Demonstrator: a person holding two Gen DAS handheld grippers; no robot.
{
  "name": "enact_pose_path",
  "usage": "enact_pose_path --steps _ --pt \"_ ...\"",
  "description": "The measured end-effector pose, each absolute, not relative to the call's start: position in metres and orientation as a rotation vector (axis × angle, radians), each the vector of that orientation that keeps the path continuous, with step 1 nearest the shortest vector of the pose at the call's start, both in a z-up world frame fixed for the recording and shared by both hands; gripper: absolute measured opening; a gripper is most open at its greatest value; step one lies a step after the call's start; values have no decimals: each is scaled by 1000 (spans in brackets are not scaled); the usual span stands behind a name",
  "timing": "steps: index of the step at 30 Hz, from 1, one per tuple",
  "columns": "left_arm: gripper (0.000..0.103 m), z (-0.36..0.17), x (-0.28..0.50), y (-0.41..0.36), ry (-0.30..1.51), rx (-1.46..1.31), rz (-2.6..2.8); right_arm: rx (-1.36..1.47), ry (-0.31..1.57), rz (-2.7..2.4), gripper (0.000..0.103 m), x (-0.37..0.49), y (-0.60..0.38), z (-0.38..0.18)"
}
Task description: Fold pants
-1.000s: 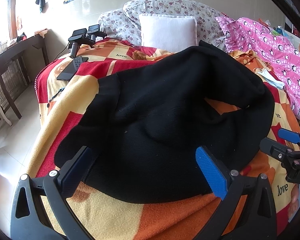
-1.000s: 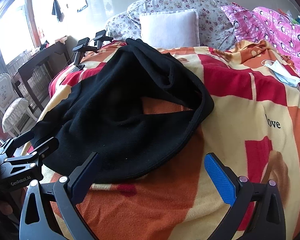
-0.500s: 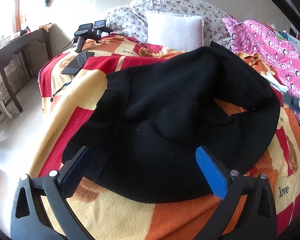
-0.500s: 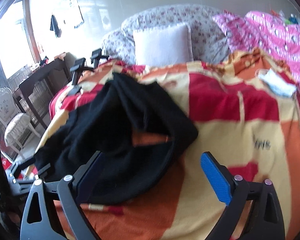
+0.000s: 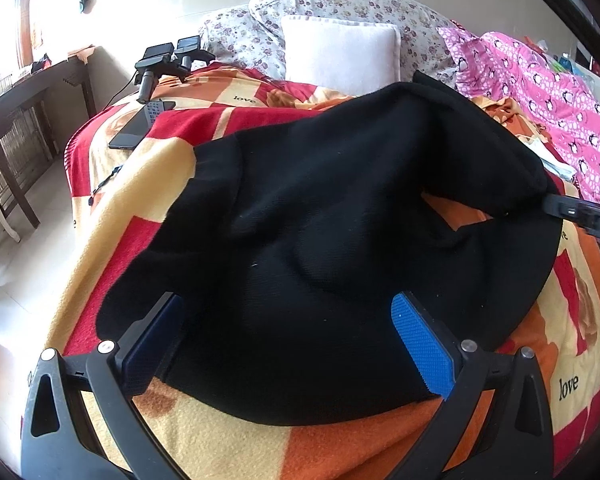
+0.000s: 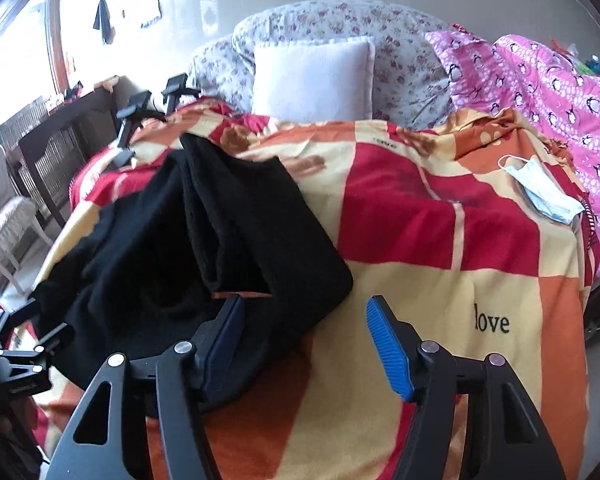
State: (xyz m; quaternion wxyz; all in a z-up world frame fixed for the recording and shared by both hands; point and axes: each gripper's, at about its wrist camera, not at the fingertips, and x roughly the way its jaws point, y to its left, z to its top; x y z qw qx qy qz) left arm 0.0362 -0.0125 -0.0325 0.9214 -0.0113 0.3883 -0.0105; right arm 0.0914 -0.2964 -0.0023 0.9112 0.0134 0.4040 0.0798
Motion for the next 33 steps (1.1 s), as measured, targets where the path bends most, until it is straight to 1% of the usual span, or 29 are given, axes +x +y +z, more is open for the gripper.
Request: enact_pose_path --steps 1,2,3,7,10,12,14,16,17,18,20,23,27,32,33 --pt "103 -33 36 -13 799 -20 -22 19 845 162 35 96 -295 -6" --pt "103 -33 36 -14 802 -18 -22 21 855 163 12 101 -295 -10" --pt "103 -33 35 -14 804 -17 -22 38 853 163 8 106 -296 -15" --pt "103 -30 33 -8 801 -20 -5 104 843 165 4 98 -309 -20" --pt "103 -27 28 2 790 -43 5 216 842 158 4 60 -339 -26" --pt "103 -25 24 10 783 -57 18 296 867 162 5 31 -361 -42" --pt "103 -22 19 22 771 -75 36 311 911 143 7 13 -370 -59" --pt "103 -20 14 32 763 -95 52 340 945 101 26 -3 -379 -75" --pt "103 -20 11 37 766 -104 59 347 912 101 29 -10 -381 -73" --pt "103 -20 9 42 770 -115 64 334 910 83 39 -14 -381 -69" --pt "103 -23 6 51 781 -134 75 268 894 48 49 -17 -376 -57" --pt "103 -30 5 65 803 -164 108 196 838 112 49 -17 -354 -35" --pt "103 -39 9 78 836 -257 113 45 759 220 58 -16 -303 -12" --pt "103 -48 23 68 870 -269 95 -89 787 257 58 21 -252 -32" --pt "103 -51 24 65 881 -263 89 -100 799 264 56 32 -243 -40"
